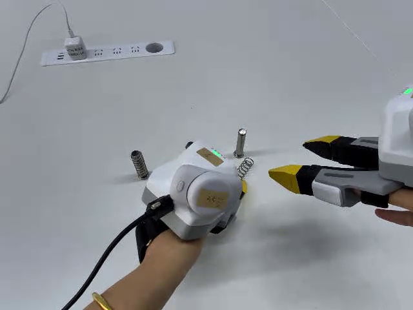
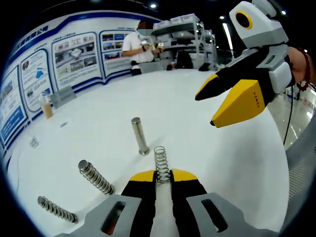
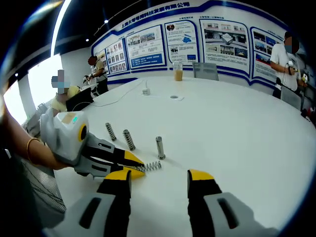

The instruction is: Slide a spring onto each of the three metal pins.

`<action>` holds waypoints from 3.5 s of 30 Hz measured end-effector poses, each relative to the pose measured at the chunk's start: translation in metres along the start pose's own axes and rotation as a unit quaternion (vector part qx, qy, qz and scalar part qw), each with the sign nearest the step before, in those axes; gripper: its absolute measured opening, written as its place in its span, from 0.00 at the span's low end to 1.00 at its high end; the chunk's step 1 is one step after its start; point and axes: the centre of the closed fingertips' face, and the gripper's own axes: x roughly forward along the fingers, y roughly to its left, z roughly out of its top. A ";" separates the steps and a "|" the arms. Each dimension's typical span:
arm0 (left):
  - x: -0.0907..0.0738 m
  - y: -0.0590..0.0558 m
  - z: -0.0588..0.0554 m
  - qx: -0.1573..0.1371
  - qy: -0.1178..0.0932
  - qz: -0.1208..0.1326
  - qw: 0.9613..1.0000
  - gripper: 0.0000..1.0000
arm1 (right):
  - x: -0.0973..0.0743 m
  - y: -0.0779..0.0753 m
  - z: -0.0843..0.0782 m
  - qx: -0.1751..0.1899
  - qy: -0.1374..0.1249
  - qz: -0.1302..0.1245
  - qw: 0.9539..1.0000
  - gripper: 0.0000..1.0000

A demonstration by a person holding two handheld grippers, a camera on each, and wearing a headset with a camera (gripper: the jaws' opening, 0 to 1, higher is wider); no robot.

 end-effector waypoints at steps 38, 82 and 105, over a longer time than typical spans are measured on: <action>-0.063 -0.003 0.041 -0.003 -0.132 -0.038 0.990 0.10 | 0.003 0.029 0.033 0.082 -0.034 0.084 0.993 0.34; -0.089 -0.013 0.071 0.046 -0.192 -0.056 0.979 0.10 | 0.005 0.059 0.045 0.175 -0.040 0.177 0.968 0.20; -0.082 -0.007 0.066 0.032 -0.167 -0.041 0.985 0.11 | 0.000 0.060 0.052 0.134 -0.053 0.172 0.974 0.15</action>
